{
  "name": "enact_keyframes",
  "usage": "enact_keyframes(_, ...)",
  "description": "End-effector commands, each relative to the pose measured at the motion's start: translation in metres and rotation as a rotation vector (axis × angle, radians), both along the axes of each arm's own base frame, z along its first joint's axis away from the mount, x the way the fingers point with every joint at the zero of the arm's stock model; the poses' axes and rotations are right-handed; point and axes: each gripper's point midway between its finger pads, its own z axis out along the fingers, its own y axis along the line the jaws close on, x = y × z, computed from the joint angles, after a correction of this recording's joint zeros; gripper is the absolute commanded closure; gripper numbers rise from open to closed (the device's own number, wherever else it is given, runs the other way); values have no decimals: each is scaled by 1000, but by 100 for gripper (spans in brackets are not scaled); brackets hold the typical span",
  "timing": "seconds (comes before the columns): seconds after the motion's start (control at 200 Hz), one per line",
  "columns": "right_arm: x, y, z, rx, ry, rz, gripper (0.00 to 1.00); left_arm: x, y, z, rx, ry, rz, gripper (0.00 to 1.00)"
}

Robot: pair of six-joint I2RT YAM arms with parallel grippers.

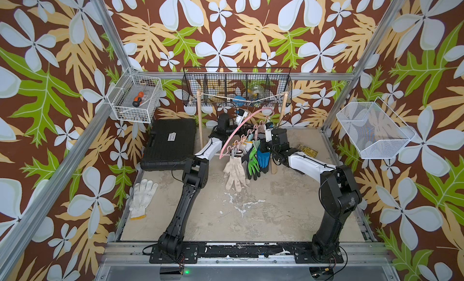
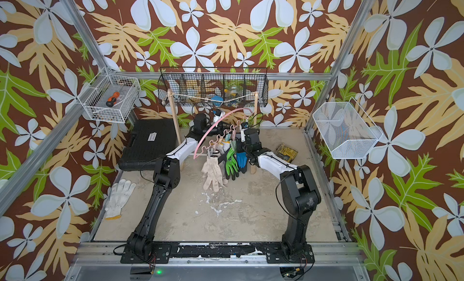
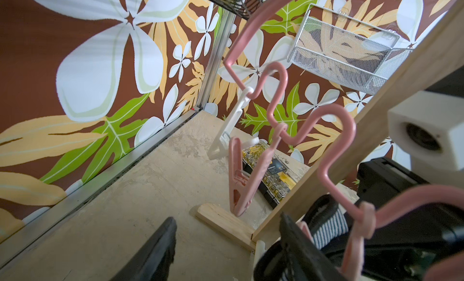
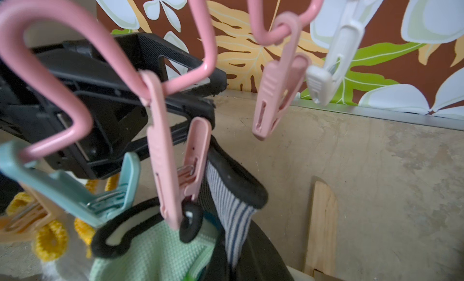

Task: Clip the gloves onto a hanger to dry
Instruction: Open the clamp at the hanger.

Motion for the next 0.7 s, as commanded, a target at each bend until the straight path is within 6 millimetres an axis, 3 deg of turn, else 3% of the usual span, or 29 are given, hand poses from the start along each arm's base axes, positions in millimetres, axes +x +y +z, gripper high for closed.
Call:
enact_keyframes(0.0, 2, 12, 8, 20, -31, 33, 100, -3, 10, 11, -9, -36, -11, 33)
enact_keyframes(0.26, 5, 31, 16, 34, -59, 38, 100, -14, 28, 28, 33, -70, 27, 33)
enact_keyframes(0.696, 9, 73, 27, 47, -74, 172, 100, -15, 79, 32, 139, -51, 169, 33)
